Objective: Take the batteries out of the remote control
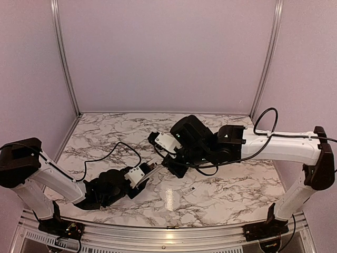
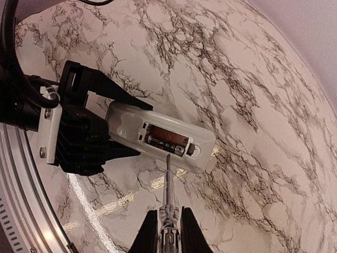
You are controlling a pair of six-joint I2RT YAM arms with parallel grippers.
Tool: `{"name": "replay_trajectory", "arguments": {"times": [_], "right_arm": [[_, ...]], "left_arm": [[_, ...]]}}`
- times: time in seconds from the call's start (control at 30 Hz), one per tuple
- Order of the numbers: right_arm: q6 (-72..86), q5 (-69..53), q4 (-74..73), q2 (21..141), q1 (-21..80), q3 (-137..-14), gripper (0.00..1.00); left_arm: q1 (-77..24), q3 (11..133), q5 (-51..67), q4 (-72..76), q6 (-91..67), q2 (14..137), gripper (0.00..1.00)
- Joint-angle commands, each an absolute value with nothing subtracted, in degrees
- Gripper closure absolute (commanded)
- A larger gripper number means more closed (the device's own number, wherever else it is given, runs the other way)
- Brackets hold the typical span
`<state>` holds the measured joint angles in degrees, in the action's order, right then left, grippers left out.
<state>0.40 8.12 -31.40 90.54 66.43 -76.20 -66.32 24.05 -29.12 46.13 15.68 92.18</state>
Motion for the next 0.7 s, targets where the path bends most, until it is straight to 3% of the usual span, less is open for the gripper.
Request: {"name": "replay_trajectory", "arguments": {"times": [0.0, 0.67], "right_arm": [[-1.8, 11.8, -31.8, 92.8, 67.0, -79.2, 1.0], [-3.3, 13.1, -33.4, 96.7, 67.0, -81.4, 1.0]], "left_arm": [[-66.2, 25.3, -28.1, 45.3, 15.9, 90.4, 1.0], [-66.2, 25.3, -27.2, 44.6, 15.8, 89.7, 1.0]]}}
